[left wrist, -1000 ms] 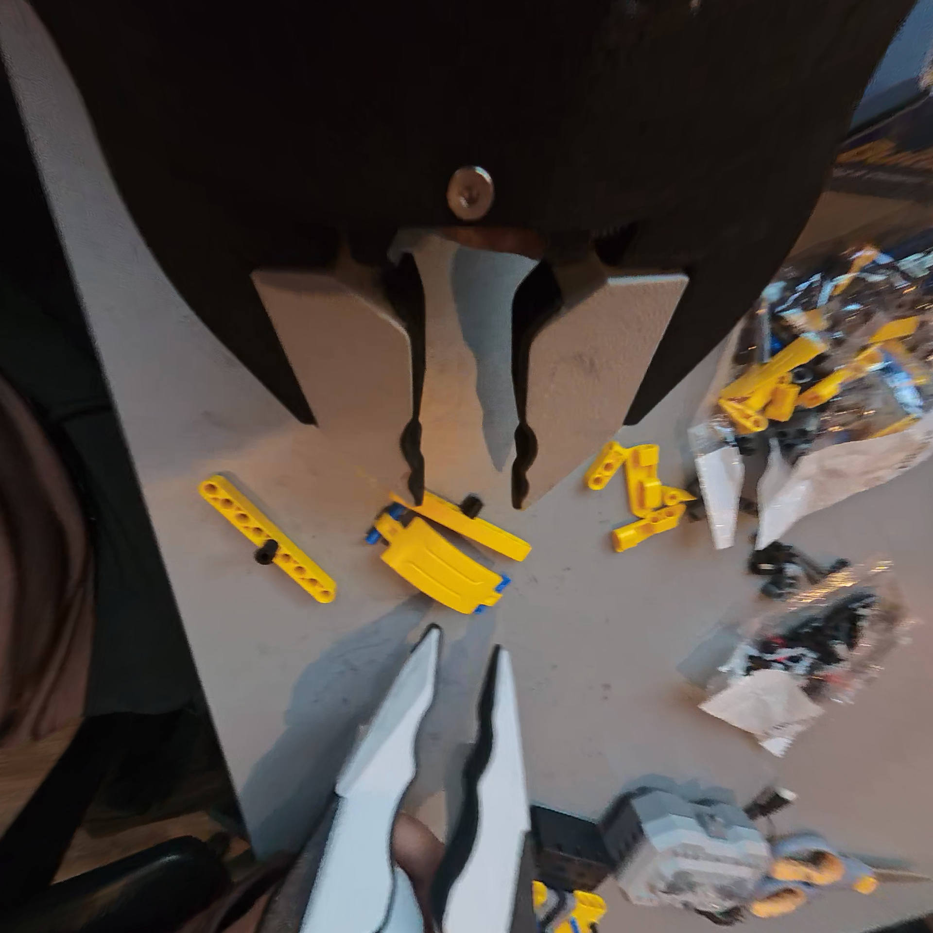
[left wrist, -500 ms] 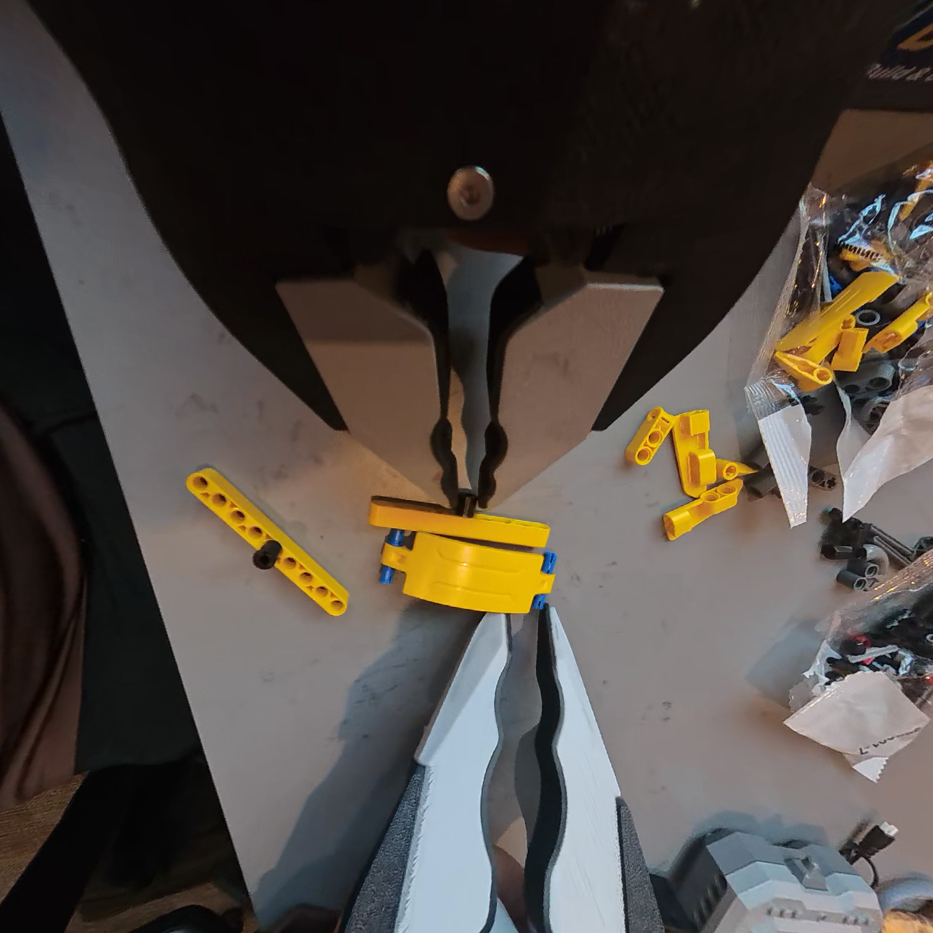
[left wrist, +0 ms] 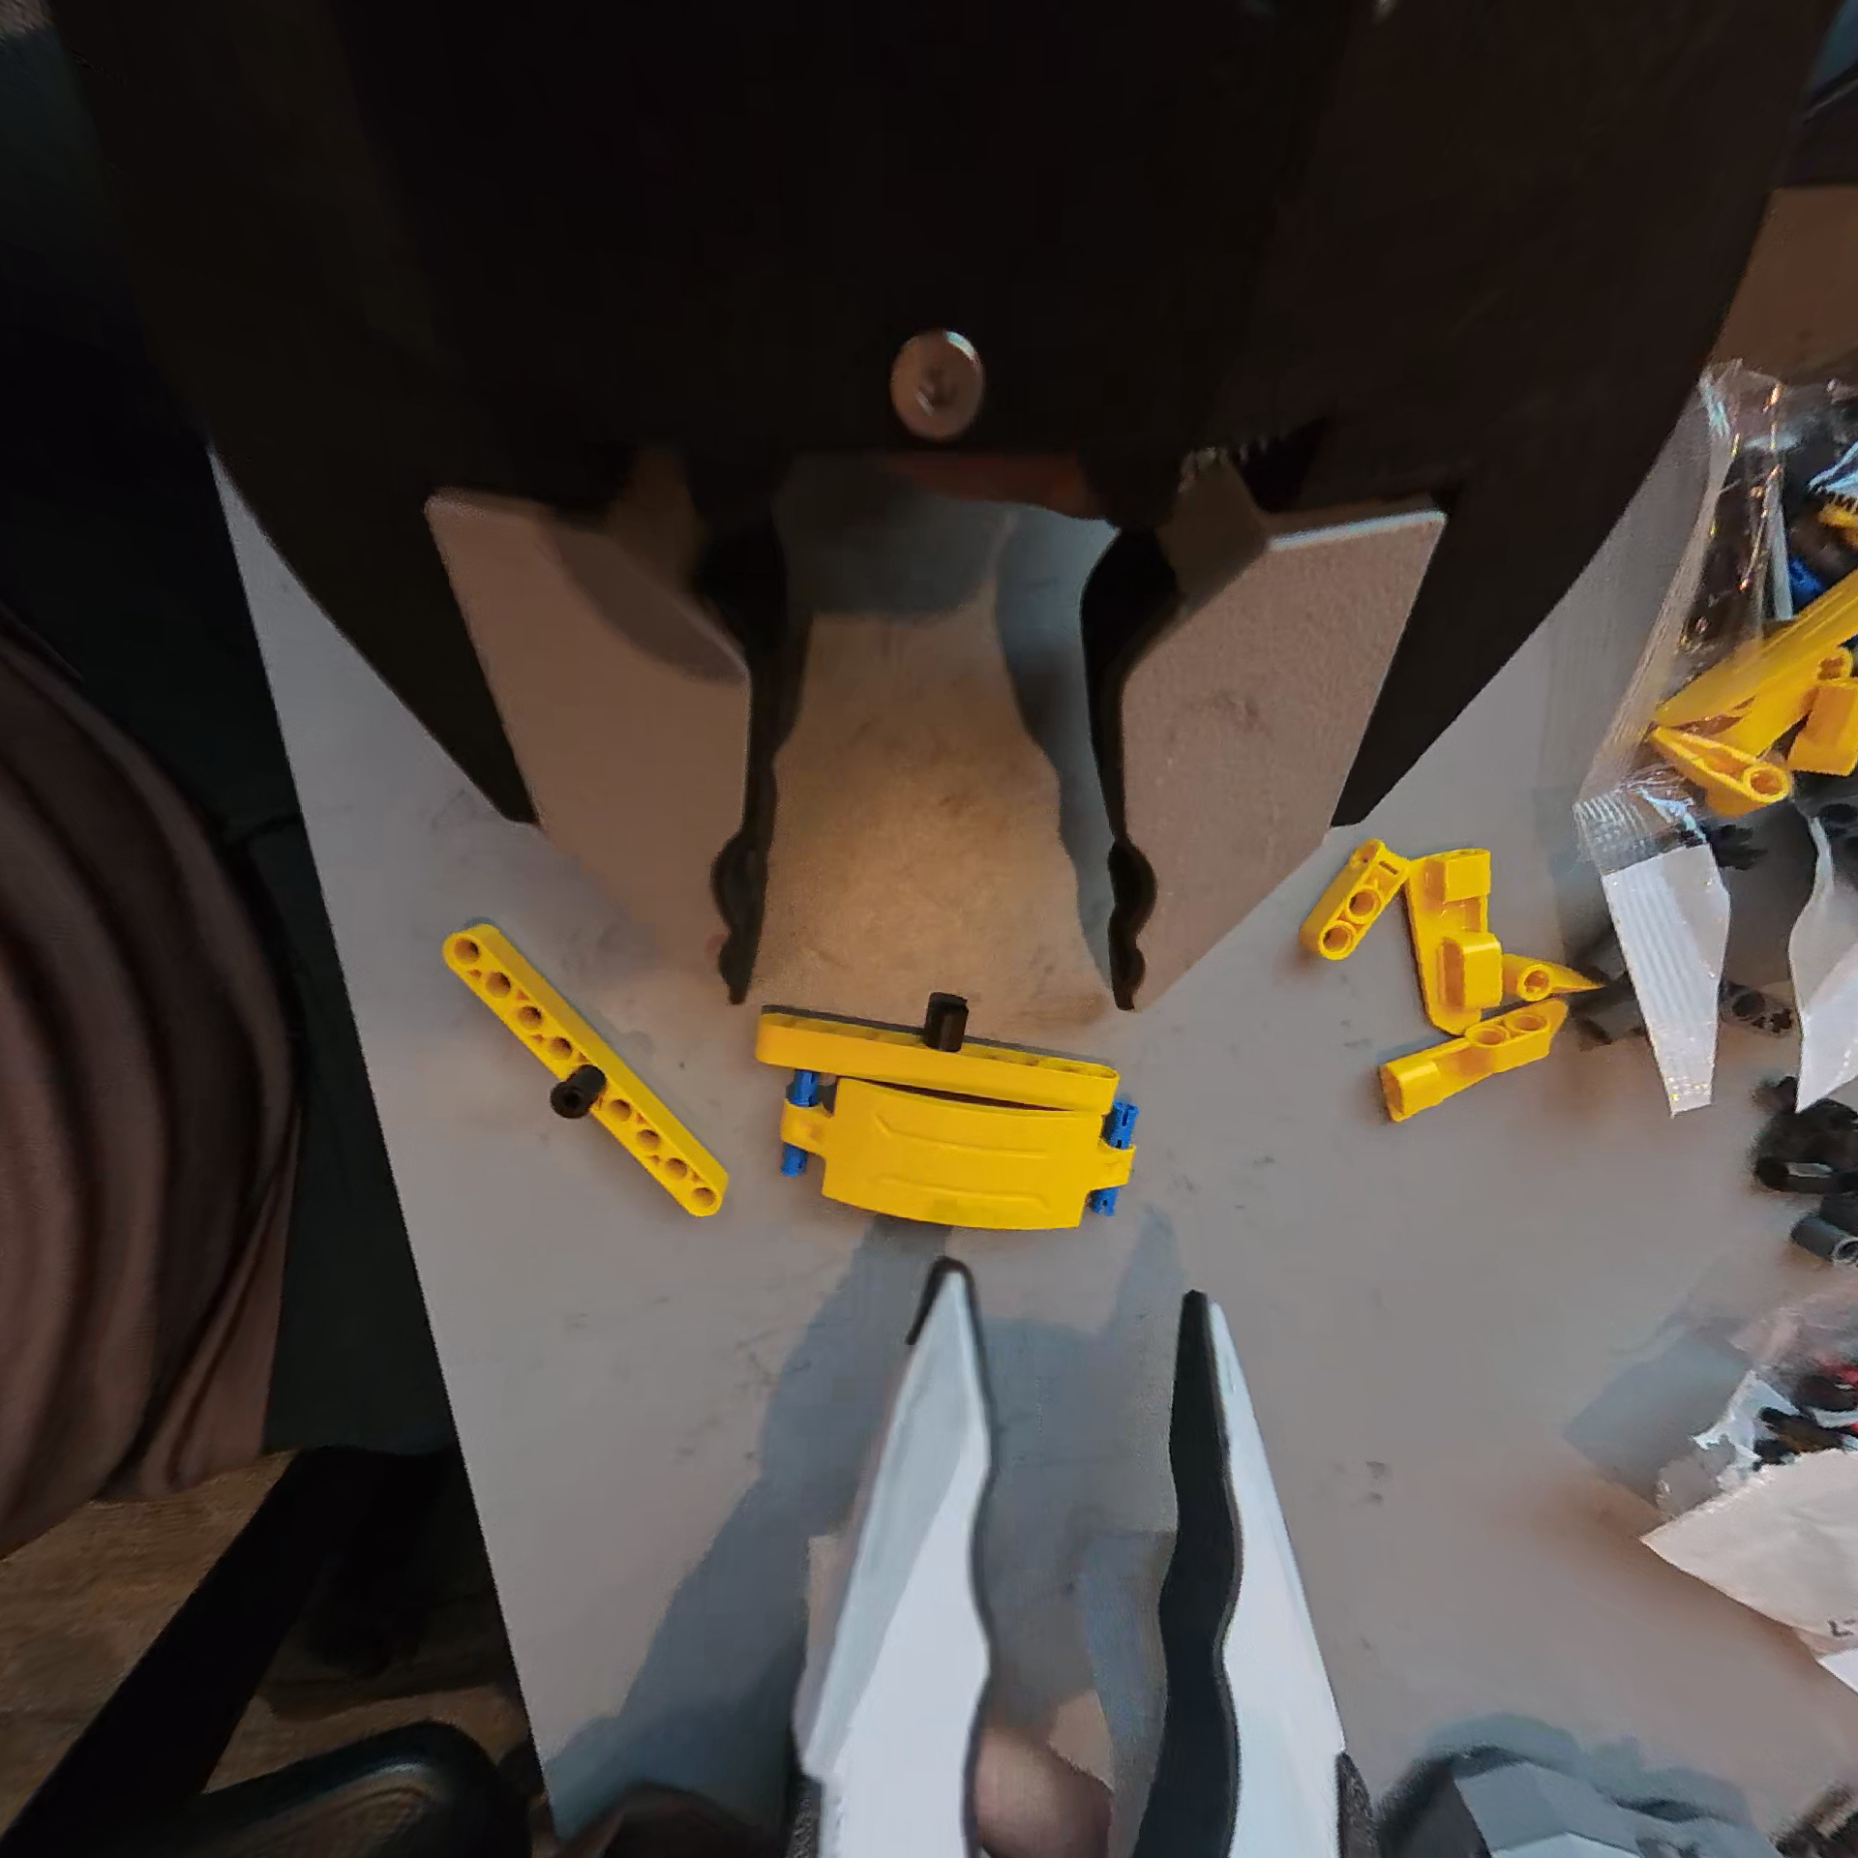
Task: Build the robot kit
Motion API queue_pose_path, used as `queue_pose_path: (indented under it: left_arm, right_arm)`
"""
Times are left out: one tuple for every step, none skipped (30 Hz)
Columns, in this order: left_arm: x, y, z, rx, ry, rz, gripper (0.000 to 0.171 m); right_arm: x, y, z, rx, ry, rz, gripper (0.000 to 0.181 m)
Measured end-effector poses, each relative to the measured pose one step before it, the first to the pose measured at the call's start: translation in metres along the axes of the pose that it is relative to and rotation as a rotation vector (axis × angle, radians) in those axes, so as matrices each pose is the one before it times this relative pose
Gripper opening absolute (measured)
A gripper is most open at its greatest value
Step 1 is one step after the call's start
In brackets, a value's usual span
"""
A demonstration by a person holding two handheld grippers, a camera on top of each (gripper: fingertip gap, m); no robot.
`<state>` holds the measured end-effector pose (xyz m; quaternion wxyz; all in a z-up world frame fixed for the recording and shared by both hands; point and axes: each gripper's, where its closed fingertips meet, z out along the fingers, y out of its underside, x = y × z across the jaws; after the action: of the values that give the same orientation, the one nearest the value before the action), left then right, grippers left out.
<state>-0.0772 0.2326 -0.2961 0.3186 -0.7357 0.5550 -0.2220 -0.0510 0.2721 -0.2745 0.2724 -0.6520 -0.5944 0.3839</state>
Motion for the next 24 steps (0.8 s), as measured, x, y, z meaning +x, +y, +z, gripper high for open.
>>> queue_pose_path:
  left_arm:
    - [-0.00050, 0.00005, 0.00042, -0.00207, -0.0002, -0.0056, 0.071]
    - [-0.00044, 0.00012, 0.00030, -0.00150, 0.0006, -0.0044, 0.073]
    - [0.00029, -0.00009, 0.00028, -0.00049, 0.0042, -0.0018, 0.073]
    - [0.00065, -0.00027, 0.00064, -0.00115, 0.0064, -0.0003, 0.075]
    - [0.00036, -0.00048, 0.00102, -0.00147, 0.0051, -0.0013, 0.077]
    - [0.00014, -0.00053, 0.00111, -0.00203, 0.0051, -0.0022, 0.079]
    - [0.00006, -0.00057, 0.00109, -0.00132, 0.0047, -0.0021, 0.081]
    - [0.00034, -0.00034, 0.00102, -0.00171, 0.0057, -0.0017, 0.083]
    - [0.00007, -0.00012, 0.00057, -0.00053, 0.0052, -0.0032, 0.084]
    - [-0.00013, -0.00010, 0.00022, 0.00031, 0.0006, -0.0008, 0.084]
    - [-0.00013, -0.00019, 0.00015, 0.00061, 0.0002, 0.0000, 0.084]
    - [-0.00031, -0.00027, 0.00034, 0.00086, -0.0003, -0.0009, 0.084]
    - [-0.00044, -0.00054, 0.00048, 0.00072, -0.0010, -0.0006, 0.083]
    - [-0.00012, -0.00064, 0.00060, 0.00062, 0.0009, 0.0008, 0.082]
    - [-0.00005, -0.00061, 0.00058, 0.00043, 0.0014, 0.0009, 0.081]
    - [0.00008, -0.00062, 0.00044, 0.00057, 0.0017, 0.0004, 0.080]
    - [-0.00012, -0.00036, 0.00030, 0.00082, 0.0001, 0.0004, 0.080]
    - [-0.00004, -0.00032, 0.00026, 0.00090, 0.0013, -0.0003, 0.078]
    - [0.00014, -0.00042, 0.00022, 0.00090, 0.0013, 0.0005, 0.077]
    - [0.00047, -0.00021, 0.00005, 0.00046, 0.0022, 0.0026, 0.075]
    - [0.00045, -0.00003, 0.00002, 0.00028, 0.0015, 0.0024, 0.074]
    - [0.00059, 0.00000, -0.00015, 0.00031, 0.0017, 0.0032, 0.073]
    - [0.00129, -0.00009, -0.00025, 0.00117, 0.0051, 0.0070, 0.070]
    - [0.00143, -0.00008, -0.00027, 0.00132, 0.0050, 0.0075, 0.065]
  right_arm:
    - [-0.00358, 0.00003, 0.00028, -0.0005, -0.0212, 0.0034, 0.051]
    - [-0.00440, 0.00069, 0.00109, -0.0058, -0.0202, -0.0026, 0.057]
    - [-0.00477, 0.00096, 0.00205, -0.0098, -0.0170, -0.0075, 0.062]
    - [-0.00460, 0.00120, 0.00282, -0.0136, -0.0126, -0.0115, 0.068]
    - [-0.00362, 0.00142, 0.00331, -0.0175, -0.0054, -0.0132, 0.073]
    - [-0.00235, 0.00188, 0.00360, -0.0213, 0.0022, -0.0155, 0.078]
    - [-0.00160, 0.00230, 0.00317, -0.0232, 0.0056, -0.0195, 0.081]
    - [-0.00029, 0.00225, 0.00267, -0.0217, 0.0122, -0.0191, 0.082]
    - [0.00045, 0.00186, 0.00203, -0.0176, 0.0140, -0.0155, 0.083]
    - [-0.00031, 0.00126, 0.00137, -0.0119, 0.0065, -0.0123, 0.083]
    - [-0.00055, 0.00090, 0.00090, -0.0079, 0.0001, -0.0075, 0.081]
    - [0.00033, 0.00040, 0.00049, -0.0041, 0.0017, 0.0005, 0.077]
    - [0.00097, -0.00027, 0.00007, 0.0010, 0.0027, 0.0060, 0.074]
    - [0.00039, -0.00034, -0.00011, 0.0019, -0.0025, 0.0061, 0.073]
    - [0.00003, -0.00022, -0.00024, 0.0019, -0.0047, 0.0053, 0.072]
    - [0.00026, -0.00012, -0.00018, 0.0016, -0.0025, 0.0051, 0.070]
    - [0.00055, -0.00026, -0.00011, 0.0012, 0.0006, 0.0044, 0.068]
    - [0.00079, -0.00006, -0.00013, 0.0008, 0.0027, 0.0040, 0.066]
    - [0.00035, -0.00009, -0.00002, 0.0006, 0.0009, 0.0025, 0.066]
    - [-0.00010, -0.00003, -0.00020, 0.0006, -0.0015, 0.0008, 0.065]
    - [-0.00010, -0.00002, -0.00010, 0.0006, -0.0028, 0.0014, 0.063]
    - [-0.00006, 0.00010, -0.00020, 0.0002, -0.0026, 0.0010, 0.063]
    - [0.00012, 0.00051, -0.00041, -0.0008, -0.0024, -0.0027, 0.063]
    - [0.00075, 0.00109, -0.00101, -0.0017, -0.0001, -0.0052, 0.063]
